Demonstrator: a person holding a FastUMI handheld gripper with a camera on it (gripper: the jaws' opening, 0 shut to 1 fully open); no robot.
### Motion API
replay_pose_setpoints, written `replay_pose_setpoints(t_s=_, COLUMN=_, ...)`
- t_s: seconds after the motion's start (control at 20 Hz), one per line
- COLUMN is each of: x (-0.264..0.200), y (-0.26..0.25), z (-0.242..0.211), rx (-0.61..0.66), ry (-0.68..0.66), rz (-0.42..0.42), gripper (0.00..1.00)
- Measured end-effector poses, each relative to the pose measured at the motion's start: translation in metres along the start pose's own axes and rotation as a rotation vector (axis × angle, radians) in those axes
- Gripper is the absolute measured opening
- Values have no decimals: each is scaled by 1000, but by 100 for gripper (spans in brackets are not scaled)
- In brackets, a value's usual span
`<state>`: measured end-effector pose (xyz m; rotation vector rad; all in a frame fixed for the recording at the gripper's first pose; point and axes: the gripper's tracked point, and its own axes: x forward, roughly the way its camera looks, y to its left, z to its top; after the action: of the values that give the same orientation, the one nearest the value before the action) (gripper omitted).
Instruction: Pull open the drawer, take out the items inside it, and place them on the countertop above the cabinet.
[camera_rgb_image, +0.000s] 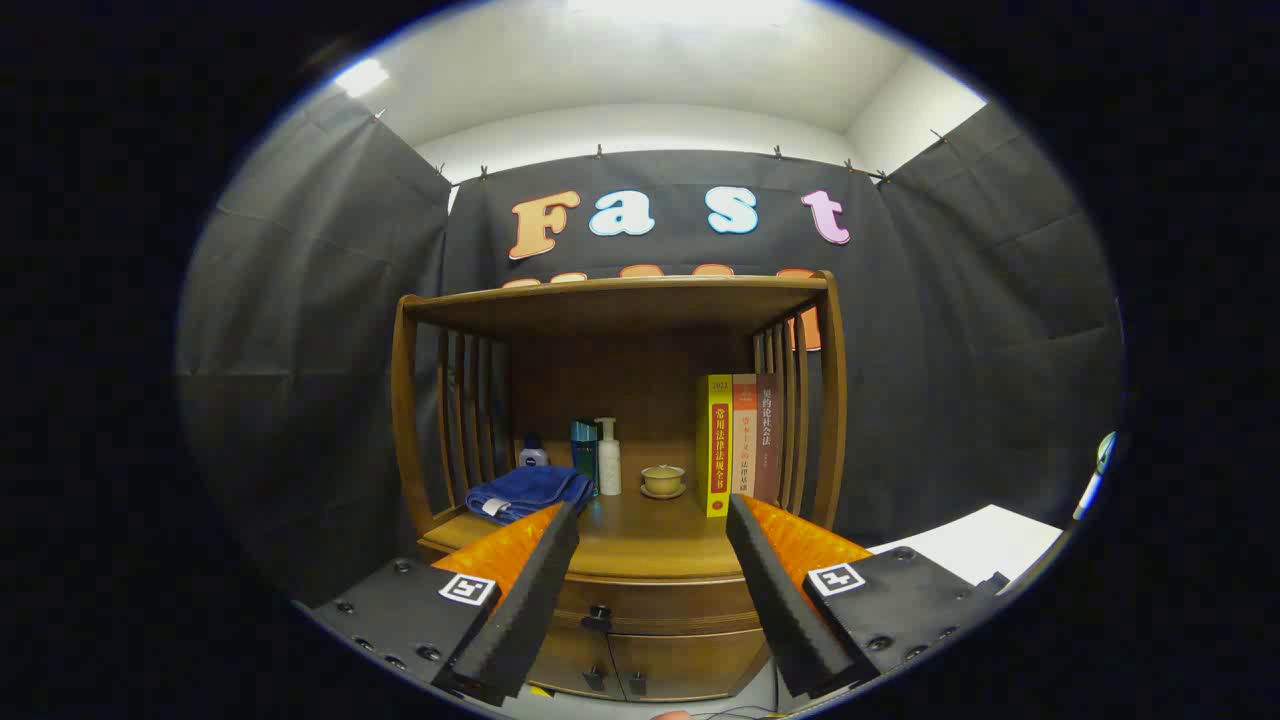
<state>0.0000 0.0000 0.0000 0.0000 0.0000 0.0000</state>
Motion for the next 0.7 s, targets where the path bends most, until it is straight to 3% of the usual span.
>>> replay_pose_setpoints(t_s=0.7, x=2, y=-9, z=3, rx=21, ry=-2, rz=-20, gripper=98)
